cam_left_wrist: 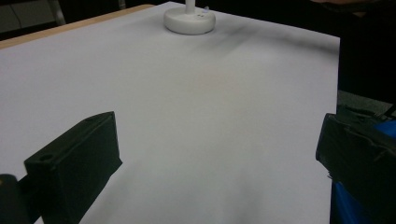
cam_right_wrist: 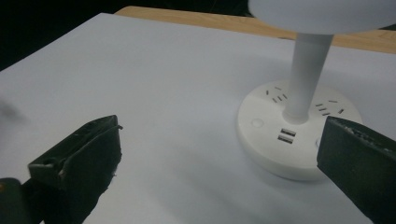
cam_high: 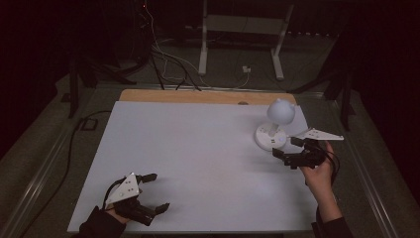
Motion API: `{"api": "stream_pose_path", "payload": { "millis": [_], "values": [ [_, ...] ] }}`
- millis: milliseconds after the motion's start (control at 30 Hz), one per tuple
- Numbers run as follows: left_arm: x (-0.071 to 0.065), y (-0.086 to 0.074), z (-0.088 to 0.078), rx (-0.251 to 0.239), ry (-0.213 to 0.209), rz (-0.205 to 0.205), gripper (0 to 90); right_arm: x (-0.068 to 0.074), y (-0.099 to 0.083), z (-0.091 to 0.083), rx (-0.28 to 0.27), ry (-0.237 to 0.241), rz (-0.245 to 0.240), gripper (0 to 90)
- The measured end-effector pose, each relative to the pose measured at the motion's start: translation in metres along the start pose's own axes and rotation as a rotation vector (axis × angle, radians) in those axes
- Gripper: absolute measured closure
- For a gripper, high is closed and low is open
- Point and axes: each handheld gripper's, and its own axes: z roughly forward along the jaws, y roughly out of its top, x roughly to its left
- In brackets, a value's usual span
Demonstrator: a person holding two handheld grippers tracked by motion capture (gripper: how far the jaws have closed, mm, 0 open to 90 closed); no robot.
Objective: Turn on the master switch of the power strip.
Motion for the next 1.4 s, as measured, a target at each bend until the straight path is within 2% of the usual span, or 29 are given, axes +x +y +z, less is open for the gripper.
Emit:
{"api": "stream_pose_path", "payload": {
  "millis": [200,533,633,1033,1400],
  "values": [
    [0.0,0.0,0.0,0.001,-0.001,0.0,0.2,0.012,-0.008,-0.006,0.016,0.022,-0.012,0.0],
    [-0.001,0.0,0.0,0.003,-0.001,0.005,0.2,0.03,-0.033,-0.007,0.052,0.042,-0.037,0.0],
    [-0.001,0.0,0.0,0.003,-0.001,0.006,0.2,0.035,-0.041,-0.008,0.054,0.035,-0.061,0.0],
    [-0.001,0.001,0.0,0.005,0.0,0.009,0.2,0.044,-0.068,-0.005,0.107,0.067,-0.081,0.0],
    [-0.002,0.001,-0.001,0.002,-0.001,0.008,0.2,0.048,-0.091,-0.003,0.172,0.077,-0.162,0.0]
  ]
}}
